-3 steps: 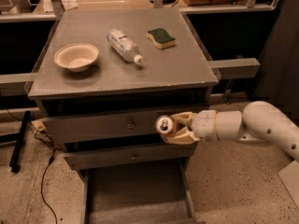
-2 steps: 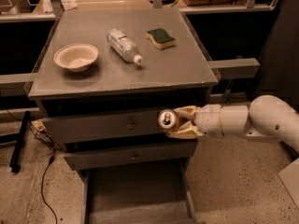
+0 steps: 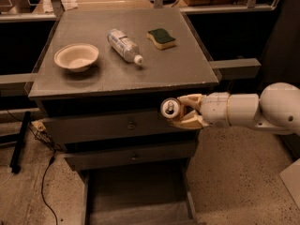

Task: Pick orange can from bottom drawer and place on counter

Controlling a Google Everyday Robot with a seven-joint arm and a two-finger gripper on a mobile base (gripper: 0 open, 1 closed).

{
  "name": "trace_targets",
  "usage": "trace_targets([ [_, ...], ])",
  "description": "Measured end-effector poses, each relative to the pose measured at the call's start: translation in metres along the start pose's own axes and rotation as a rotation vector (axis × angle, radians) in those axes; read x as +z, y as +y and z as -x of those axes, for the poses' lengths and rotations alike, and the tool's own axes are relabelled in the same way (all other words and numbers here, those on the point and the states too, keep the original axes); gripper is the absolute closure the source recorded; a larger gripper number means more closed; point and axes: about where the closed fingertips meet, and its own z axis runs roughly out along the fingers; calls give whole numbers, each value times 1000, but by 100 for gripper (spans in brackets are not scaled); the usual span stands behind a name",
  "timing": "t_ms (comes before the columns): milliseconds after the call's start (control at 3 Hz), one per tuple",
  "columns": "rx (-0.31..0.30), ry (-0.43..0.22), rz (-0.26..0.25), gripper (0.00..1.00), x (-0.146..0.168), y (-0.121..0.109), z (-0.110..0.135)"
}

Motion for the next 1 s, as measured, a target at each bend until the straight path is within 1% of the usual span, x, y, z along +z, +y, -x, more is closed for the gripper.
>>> trace_targets([
  [333, -2, 0, -1, 100, 0, 0, 1],
  [667, -4, -5, -11, 100, -10, -11, 12],
  [1000, -42, 9, -55, 100, -38, -45, 47],
])
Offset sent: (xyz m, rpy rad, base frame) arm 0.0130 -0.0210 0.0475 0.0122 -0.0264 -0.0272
